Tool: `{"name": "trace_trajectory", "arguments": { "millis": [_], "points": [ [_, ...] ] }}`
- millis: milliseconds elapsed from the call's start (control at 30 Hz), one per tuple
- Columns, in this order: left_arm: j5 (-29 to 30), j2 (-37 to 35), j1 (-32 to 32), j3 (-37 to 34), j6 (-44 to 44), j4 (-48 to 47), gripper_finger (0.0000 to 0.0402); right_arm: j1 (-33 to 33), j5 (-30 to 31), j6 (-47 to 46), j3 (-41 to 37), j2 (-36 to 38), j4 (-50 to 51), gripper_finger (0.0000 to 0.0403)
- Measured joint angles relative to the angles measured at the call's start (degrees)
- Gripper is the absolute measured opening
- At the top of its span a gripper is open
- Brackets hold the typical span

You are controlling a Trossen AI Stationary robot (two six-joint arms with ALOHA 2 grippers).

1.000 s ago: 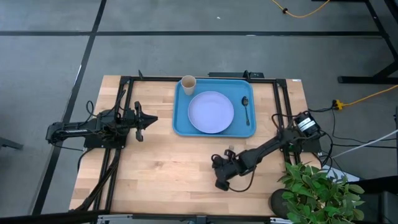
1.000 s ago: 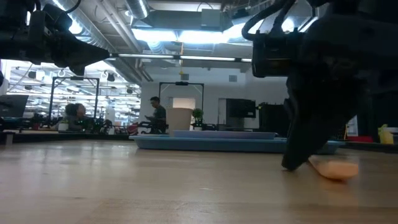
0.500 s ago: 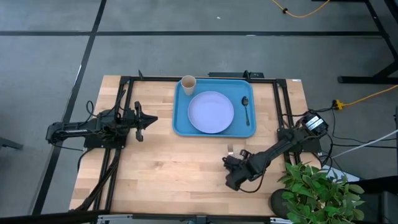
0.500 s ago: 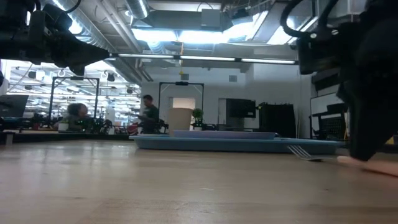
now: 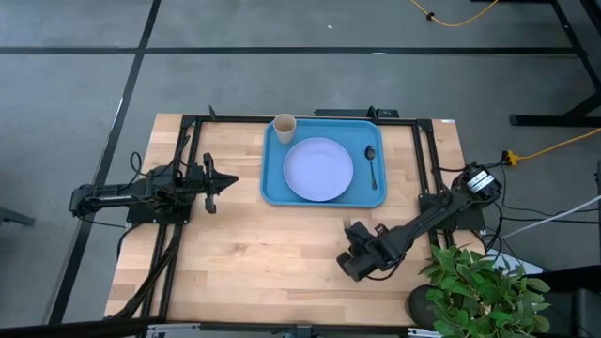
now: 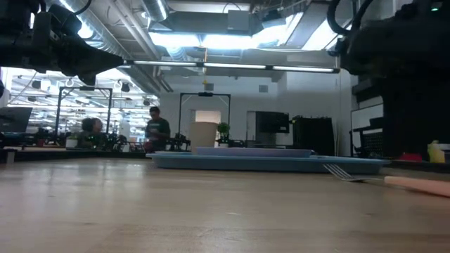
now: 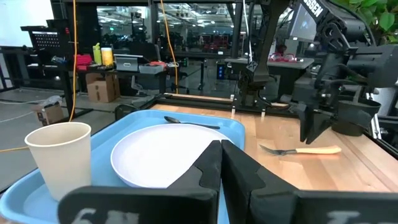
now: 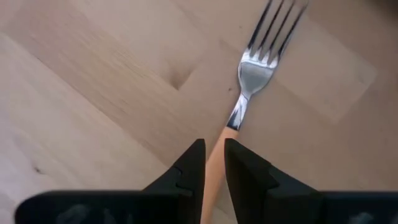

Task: Pick and place plate/cup/fork/spoon on tray
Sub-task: Put the brown fork on the blue tray to the left of the black spoon

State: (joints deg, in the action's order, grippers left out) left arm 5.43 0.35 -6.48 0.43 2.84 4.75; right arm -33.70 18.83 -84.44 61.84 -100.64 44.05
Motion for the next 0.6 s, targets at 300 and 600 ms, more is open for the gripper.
{"name": "trace_trajectory", "arguments": {
  "millis": [300,600],
  "points": [
    [0.0,0.0,0.0,0.0,0.0,0.0,0.0022,0.6,0.7,-3.6,-0.3,0.0,0.8,0.0065],
    [0.0,0.0,0.0,0.0,0.0,0.0,0.0030,0.7,0.0,-7.1,-0.3,-3.0,0.5,0.0065]
  ]
}}
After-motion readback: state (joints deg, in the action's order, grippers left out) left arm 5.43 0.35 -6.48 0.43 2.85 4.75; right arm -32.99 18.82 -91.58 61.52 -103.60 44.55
